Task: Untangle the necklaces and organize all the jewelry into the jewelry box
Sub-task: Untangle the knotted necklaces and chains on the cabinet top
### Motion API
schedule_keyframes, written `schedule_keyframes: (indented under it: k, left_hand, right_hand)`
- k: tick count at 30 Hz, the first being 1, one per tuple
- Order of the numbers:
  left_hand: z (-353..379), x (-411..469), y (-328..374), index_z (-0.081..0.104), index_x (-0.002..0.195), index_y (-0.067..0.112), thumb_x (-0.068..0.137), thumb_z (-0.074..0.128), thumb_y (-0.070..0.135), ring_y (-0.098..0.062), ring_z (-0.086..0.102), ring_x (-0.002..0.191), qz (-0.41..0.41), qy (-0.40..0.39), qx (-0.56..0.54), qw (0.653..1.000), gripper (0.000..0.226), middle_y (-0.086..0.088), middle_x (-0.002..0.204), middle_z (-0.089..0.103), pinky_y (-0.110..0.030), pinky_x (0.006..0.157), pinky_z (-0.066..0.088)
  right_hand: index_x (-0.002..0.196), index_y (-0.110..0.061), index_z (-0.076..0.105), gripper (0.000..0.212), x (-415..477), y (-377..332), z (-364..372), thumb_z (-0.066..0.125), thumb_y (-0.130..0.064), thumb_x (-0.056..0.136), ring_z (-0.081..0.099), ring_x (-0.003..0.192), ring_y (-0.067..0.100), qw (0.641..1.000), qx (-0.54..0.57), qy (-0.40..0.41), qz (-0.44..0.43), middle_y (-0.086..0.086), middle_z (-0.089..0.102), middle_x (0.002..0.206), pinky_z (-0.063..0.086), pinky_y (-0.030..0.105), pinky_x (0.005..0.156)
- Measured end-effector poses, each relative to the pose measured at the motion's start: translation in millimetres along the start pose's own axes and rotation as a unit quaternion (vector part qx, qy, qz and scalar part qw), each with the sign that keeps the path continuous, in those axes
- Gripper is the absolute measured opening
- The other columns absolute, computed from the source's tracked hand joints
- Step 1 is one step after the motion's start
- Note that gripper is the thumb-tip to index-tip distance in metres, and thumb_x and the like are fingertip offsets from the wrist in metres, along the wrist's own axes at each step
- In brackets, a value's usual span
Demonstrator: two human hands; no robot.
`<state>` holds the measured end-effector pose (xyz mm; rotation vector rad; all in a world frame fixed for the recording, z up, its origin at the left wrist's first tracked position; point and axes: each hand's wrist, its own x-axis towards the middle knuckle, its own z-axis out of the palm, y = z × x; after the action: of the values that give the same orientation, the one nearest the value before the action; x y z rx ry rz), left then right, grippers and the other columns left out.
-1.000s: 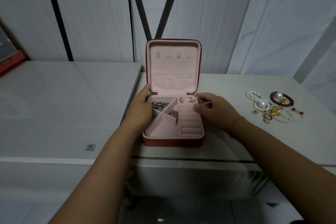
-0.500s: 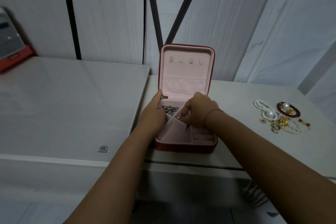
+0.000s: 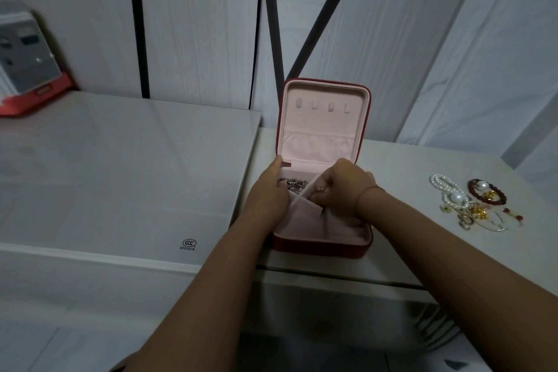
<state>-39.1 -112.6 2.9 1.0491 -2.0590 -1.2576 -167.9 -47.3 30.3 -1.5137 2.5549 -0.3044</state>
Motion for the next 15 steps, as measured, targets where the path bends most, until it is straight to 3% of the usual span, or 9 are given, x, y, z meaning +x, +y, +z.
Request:
schedule_keyframes:
  k: [1,3,6,10,13,15]
  left_hand:
    - [0.6,1.2,-0.9,0.033,0.146,0.021,0.096,0.034,0.002,-0.013,0.046,0.115,-0.002,0.003,-0.001,1.000,0.054,-0.004,0.145,0.044,-0.016,0.083,0.030]
    - [1.8,2.2,-1.4,0.031,0.148,0.022,0.096,0.034,0.002,-0.018,0.044,0.123,-0.009,0.008,0.003,1.000,0.056,-0.004,0.146,0.042,-0.018,0.088,0.031]
    - [3.1,2.7,-0.4,0.035,0.145,0.022,0.095,0.033,0.000,-0.016,0.046,0.112,-0.006,0.015,0.001,1.000,0.055,-0.006,0.142,0.046,-0.018,0.084,0.031]
    - [5.6,3.5,-0.3,0.039,0.142,0.021,0.094,0.034,-0.001,-0.017,0.047,0.109,-0.008,0.025,0.016,1.000,0.053,-0.004,0.135,0.050,-0.018,0.080,0.031]
    - [7.2,5.6,-2.7,0.046,0.132,0.018,0.091,0.034,-0.003,-0.018,0.051,0.103,0.000,0.025,0.041,0.999,0.048,-0.001,0.126,0.055,-0.024,0.079,0.037]
    - [9.3,7.4,-4.1,0.043,0.136,0.018,0.090,0.035,0.001,-0.022,0.053,0.112,0.001,0.024,0.060,0.998,0.049,-0.005,0.132,0.054,-0.033,0.091,0.044]
  right_hand:
    - [0.064,-0.023,0.067,0.018,-2.1,1.9,-0.3,0.074,-0.033,0.077,0.058,0.086,0.026,1.000,0.026,0.009,-0.006,0.006,0.061,0.088,0.046,0.036,0.088]
    - [0.065,-0.022,0.072,0.012,-4.4,8.4,-0.2,0.077,-0.028,0.075,0.059,0.075,0.019,0.996,0.084,0.027,-0.023,0.004,0.064,0.080,0.050,0.027,0.076]
    - [0.071,-0.009,0.075,0.011,-13.6,16.4,-7.8,0.077,-0.018,0.076,0.051,0.055,0.003,0.982,0.179,0.058,-0.025,-0.005,0.061,0.060,0.038,0.013,0.056]
    - [0.077,-0.003,0.072,0.004,-28.2,27.6,-27.3,0.072,-0.004,0.080,0.054,0.047,0.010,0.897,0.440,0.025,0.023,0.003,0.062,0.051,0.048,0.019,0.050]
    - [0.079,-0.003,0.069,0.006,-35.5,34.6,-42.8,0.066,0.000,0.083,0.055,0.043,0.005,0.856,0.515,0.027,0.045,0.001,0.062,0.050,0.047,0.014,0.047]
    - [0.080,-0.003,0.067,0.007,-40.4,40.8,-54.4,0.064,-0.001,0.086,0.054,0.042,0.003,0.829,0.554,0.041,0.055,0.000,0.062,0.050,0.047,0.011,0.046]
